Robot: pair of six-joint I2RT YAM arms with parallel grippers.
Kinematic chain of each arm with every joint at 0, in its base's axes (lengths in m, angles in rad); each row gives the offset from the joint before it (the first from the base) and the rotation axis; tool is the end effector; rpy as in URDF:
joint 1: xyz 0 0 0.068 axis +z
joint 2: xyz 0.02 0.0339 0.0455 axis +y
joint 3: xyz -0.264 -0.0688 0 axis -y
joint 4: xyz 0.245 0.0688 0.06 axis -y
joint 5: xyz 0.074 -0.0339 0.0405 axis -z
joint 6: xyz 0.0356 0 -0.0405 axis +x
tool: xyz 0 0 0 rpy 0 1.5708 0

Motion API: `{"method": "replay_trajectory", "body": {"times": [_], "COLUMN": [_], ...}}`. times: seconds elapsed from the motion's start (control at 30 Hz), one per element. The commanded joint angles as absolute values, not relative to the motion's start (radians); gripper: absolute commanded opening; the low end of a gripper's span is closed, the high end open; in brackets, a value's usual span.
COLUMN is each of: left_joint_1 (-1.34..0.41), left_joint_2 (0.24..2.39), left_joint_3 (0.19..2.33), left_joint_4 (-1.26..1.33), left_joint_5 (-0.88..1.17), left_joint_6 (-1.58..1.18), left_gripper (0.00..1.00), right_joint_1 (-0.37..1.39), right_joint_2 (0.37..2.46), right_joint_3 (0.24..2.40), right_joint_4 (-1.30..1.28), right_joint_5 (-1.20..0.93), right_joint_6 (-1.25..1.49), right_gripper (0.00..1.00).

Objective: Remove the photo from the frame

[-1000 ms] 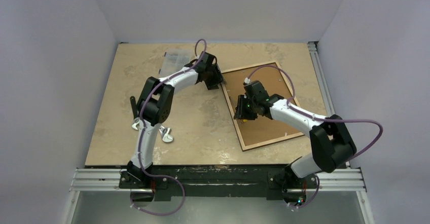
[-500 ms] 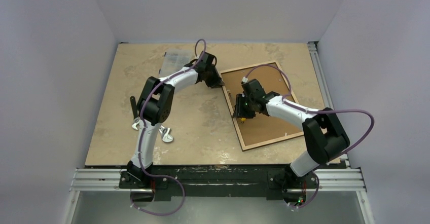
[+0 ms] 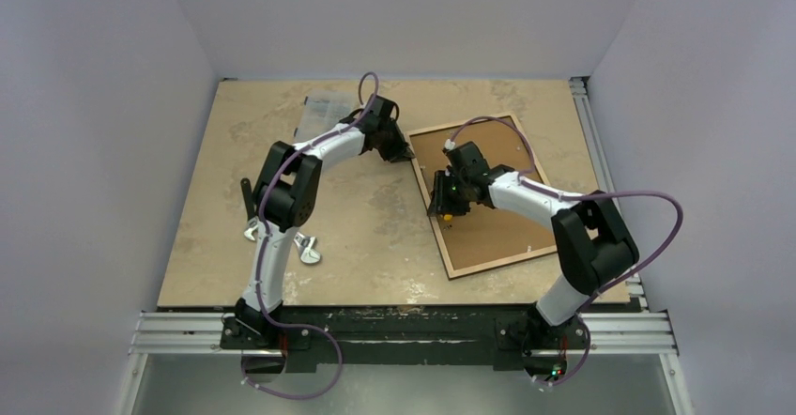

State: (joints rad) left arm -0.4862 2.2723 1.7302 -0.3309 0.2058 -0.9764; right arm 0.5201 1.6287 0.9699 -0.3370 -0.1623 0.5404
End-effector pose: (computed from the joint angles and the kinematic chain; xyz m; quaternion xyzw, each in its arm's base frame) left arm 0.4397 -0.2406 0.1567 -0.1928 0.9154 -0.2989 0.1886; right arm 0.2792 0.1665 0.1829 -0.0133 0.9560 0.2100 0.2045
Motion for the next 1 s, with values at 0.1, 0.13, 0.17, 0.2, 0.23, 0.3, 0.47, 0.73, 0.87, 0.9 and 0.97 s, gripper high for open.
{"method": "replay_trajectory", "body": {"times": [0.1, 0.13, 0.17, 0.2, 0.23, 0.3, 0.47, 0.73, 0.87, 0.9, 0.97], "left_joint_1": [-0.488, -0.488, -0.489, -0.488, -0.488, -0.489, -0.491, -0.493, -0.497, -0.496, -0.497], "left_joint_2": [2.281, 2.282, 2.283, 2.285, 2.286, 2.292, 2.277, 2.271, 2.267, 2.266, 2.265], "left_joint_3": [1.719, 1.720, 1.721, 1.725, 1.732, 1.739, 1.710, 1.701, 1.699, 1.697, 1.698], "left_joint_4": [-0.302, -0.304, -0.306, -0.311, -0.318, -0.331, -0.315, -0.316, -0.319, -0.319, -0.319], "left_joint_5": [0.211, 0.213, 0.216, 0.219, 0.222, 0.230, 0.227, 0.219, 0.213, 0.211, 0.209], "left_joint_6": [-0.983, -0.982, -0.982, -0.984, -0.984, -0.985, -0.988, -0.991, -0.986, -0.987, -0.988], "left_gripper": [0.14, 0.14, 0.14, 0.14, 0.14, 0.14, 0.13, 0.13, 0.13, 0.13, 0.13], "right_joint_1": [0.512, 0.512, 0.512, 0.512, 0.512, 0.511, 0.509, 0.505, 0.503, 0.502, 0.500], "right_joint_2": [1.651, 1.655, 1.659, 1.662, 1.664, 1.670, 1.699, 1.724, 1.734, 1.736, 1.737], "right_joint_3": [1.027, 1.029, 1.032, 1.035, 1.038, 1.045, 1.076, 1.123, 1.149, 1.158, 1.167], "right_joint_4": [-0.302, -0.300, -0.296, -0.293, -0.289, -0.281, -0.282, -0.325, -0.356, -0.362, -0.366], "right_joint_5": [-0.182, -0.180, -0.181, -0.177, -0.175, -0.170, -0.154, -0.077, -0.037, -0.030, -0.022], "right_joint_6": [0.512, 0.514, 0.517, 0.520, 0.525, 0.533, 0.542, 0.601, 0.615, 0.618, 0.625], "right_gripper": [0.00, 0.00, 0.00, 0.00, 0.00, 0.00, 0.00, 0.00, 0.00, 0.00, 0.00]}}
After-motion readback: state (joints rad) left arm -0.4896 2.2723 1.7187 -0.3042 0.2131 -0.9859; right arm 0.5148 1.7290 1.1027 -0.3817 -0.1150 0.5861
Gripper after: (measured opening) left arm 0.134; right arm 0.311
